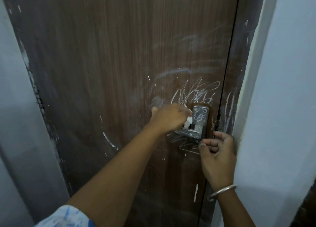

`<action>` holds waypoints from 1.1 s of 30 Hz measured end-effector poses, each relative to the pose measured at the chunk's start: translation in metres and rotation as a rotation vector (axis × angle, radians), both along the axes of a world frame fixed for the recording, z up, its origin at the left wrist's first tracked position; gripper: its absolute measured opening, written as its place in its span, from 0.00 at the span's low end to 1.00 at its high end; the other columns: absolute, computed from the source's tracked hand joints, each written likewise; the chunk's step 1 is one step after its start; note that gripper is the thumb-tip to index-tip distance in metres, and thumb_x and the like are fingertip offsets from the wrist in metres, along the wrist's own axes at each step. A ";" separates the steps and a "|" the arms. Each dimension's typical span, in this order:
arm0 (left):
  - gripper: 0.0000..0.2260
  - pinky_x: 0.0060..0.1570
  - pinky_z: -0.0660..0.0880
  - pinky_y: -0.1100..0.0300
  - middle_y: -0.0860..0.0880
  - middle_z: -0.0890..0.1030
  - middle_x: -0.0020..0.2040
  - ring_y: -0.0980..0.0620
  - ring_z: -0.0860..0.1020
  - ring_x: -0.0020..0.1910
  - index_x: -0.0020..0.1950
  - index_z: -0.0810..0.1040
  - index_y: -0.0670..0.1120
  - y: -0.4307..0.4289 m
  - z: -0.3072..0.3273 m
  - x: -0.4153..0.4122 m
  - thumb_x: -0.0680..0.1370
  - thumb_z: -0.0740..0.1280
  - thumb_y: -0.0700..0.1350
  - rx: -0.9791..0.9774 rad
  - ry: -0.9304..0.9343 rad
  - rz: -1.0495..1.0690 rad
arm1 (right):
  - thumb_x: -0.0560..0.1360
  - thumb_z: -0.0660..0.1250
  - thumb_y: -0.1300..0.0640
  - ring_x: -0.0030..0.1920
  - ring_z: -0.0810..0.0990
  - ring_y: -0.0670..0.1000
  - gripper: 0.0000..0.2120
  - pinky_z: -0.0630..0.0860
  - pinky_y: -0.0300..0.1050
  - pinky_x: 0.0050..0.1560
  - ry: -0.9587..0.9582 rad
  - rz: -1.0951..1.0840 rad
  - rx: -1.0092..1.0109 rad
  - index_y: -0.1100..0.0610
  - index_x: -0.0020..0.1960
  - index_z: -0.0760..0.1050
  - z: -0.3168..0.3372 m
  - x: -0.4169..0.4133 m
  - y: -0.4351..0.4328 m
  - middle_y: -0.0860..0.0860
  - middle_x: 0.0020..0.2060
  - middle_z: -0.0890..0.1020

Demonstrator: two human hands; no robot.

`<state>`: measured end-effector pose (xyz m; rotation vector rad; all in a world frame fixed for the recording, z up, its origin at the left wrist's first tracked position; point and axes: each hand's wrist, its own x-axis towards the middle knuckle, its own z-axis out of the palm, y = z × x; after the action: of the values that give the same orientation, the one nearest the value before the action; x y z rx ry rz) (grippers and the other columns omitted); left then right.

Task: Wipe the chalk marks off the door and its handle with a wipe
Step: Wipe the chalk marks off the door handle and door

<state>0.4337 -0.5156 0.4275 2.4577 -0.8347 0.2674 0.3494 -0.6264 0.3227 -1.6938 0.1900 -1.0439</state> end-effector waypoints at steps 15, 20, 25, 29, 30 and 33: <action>0.27 0.67 0.51 0.38 0.56 0.82 0.52 0.54 0.72 0.55 0.50 0.83 0.53 -0.003 -0.006 0.004 0.81 0.43 0.55 0.013 0.052 0.005 | 0.72 0.69 0.63 0.40 0.77 0.40 0.16 0.70 0.28 0.34 0.162 0.033 -0.003 0.52 0.54 0.68 -0.014 -0.002 0.013 0.44 0.40 0.78; 0.33 0.68 0.46 0.40 0.57 0.83 0.49 0.55 0.74 0.56 0.50 0.84 0.55 0.000 -0.008 0.013 0.78 0.38 0.62 -0.023 0.270 -0.046 | 0.73 0.67 0.63 0.37 0.78 0.46 0.09 0.69 0.31 0.33 0.214 0.076 0.069 0.50 0.44 0.73 -0.020 0.005 0.025 0.47 0.37 0.79; 0.38 0.69 0.45 0.41 0.53 0.83 0.52 0.53 0.75 0.58 0.50 0.83 0.53 -0.001 -0.002 0.018 0.73 0.36 0.66 0.078 0.366 -0.049 | 0.76 0.65 0.57 0.38 0.76 0.49 0.05 0.71 0.41 0.34 0.231 0.388 0.958 0.54 0.51 0.77 -0.012 0.029 0.047 0.51 0.40 0.79; 0.40 0.70 0.44 0.41 0.53 0.81 0.58 0.52 0.73 0.62 0.52 0.83 0.54 -0.004 -0.006 0.020 0.70 0.35 0.69 0.112 0.363 -0.039 | 0.77 0.62 0.56 0.32 0.70 0.45 0.03 0.66 0.35 0.25 0.059 0.518 1.391 0.54 0.46 0.74 0.005 0.050 0.059 0.49 0.35 0.75; 0.40 0.70 0.44 0.41 0.53 0.81 0.59 0.51 0.72 0.63 0.52 0.83 0.55 -0.004 -0.007 0.019 0.69 0.35 0.70 0.120 0.362 -0.036 | 0.77 0.63 0.56 0.31 0.70 0.44 0.04 0.65 0.34 0.23 0.039 0.517 1.439 0.54 0.44 0.73 0.008 0.052 0.061 0.48 0.34 0.74; 0.37 0.70 0.40 0.40 0.52 0.77 0.64 0.48 0.67 0.67 0.56 0.81 0.55 -0.004 -0.007 0.014 0.76 0.35 0.66 0.176 0.317 0.006 | 0.75 0.66 0.58 0.29 0.68 0.43 0.06 0.65 0.32 0.21 -0.004 0.467 1.560 0.54 0.39 0.73 0.013 0.057 0.065 0.46 0.32 0.74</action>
<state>0.4475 -0.5199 0.4206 2.5711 -0.7381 -0.1988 0.4067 -0.5612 0.3354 -0.2607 0.4284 -0.2723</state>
